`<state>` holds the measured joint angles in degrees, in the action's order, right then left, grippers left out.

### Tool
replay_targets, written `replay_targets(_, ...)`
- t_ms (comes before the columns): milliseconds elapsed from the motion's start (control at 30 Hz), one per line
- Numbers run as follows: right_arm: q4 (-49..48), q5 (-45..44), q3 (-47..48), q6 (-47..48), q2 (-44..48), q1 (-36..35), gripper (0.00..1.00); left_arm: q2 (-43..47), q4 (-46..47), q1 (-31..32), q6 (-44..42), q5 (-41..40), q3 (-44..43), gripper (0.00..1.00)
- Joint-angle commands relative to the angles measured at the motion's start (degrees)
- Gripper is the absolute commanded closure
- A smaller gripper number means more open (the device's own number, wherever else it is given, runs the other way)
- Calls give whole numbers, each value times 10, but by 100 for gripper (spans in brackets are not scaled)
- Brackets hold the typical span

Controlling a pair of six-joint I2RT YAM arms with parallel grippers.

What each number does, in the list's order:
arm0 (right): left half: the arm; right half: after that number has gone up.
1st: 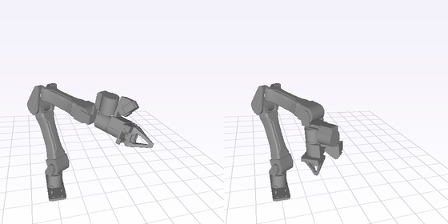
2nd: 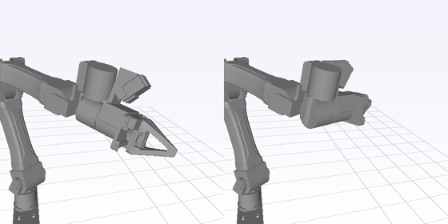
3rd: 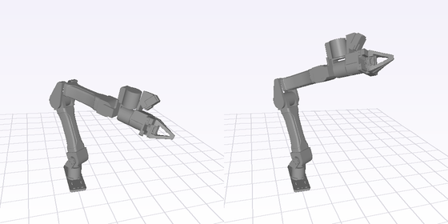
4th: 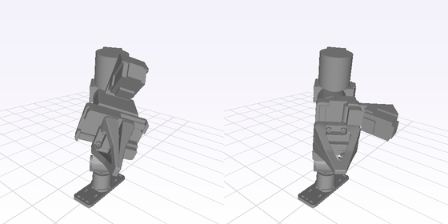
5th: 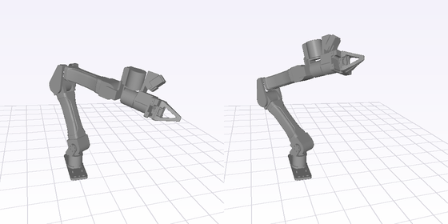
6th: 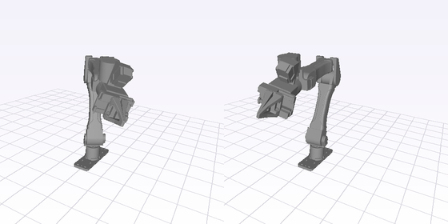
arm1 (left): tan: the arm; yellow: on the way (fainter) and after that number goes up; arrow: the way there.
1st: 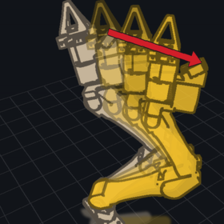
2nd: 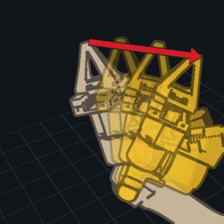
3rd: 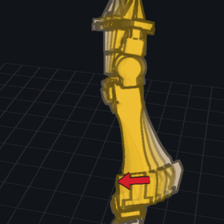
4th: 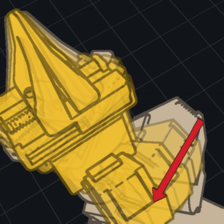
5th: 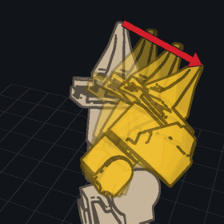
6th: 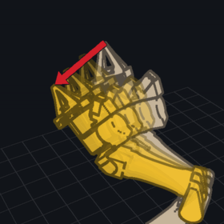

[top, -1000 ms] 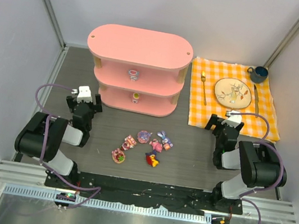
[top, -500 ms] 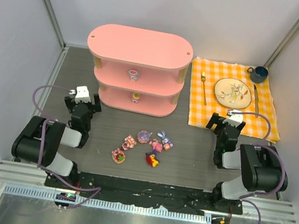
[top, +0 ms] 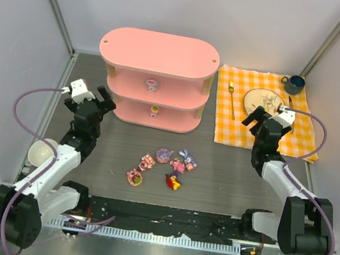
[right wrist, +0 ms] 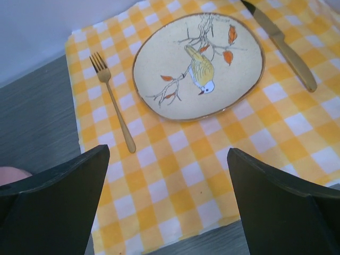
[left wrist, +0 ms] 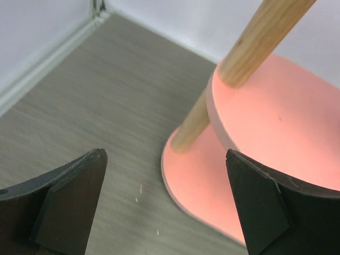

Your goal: Place and organize the plastic toys onto the shelf

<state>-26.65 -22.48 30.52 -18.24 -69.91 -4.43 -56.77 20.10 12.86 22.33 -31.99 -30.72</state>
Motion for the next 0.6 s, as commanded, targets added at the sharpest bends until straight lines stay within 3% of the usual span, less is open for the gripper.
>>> replay_targets(0,127,45,23,-73,12,-3,0,43,-183,1,133,89,-3,0)
replay_targets(167,188,106,36,-112,34,-3,0,96,-240,1,199,156,9,0)
replay_targets(433,224,204,43,-177,49,-15,3,198,-286,1,200,268,36,0)
replay_targets(467,222,198,39,-181,54,-47,4,223,-286,2,203,278,49,0)
replay_targets(533,223,108,41,-169,70,-113,5,241,-287,2,199,285,60,0)
replay_targets(567,230,74,46,-165,70,-179,4,248,-287,4,187,290,69,0)
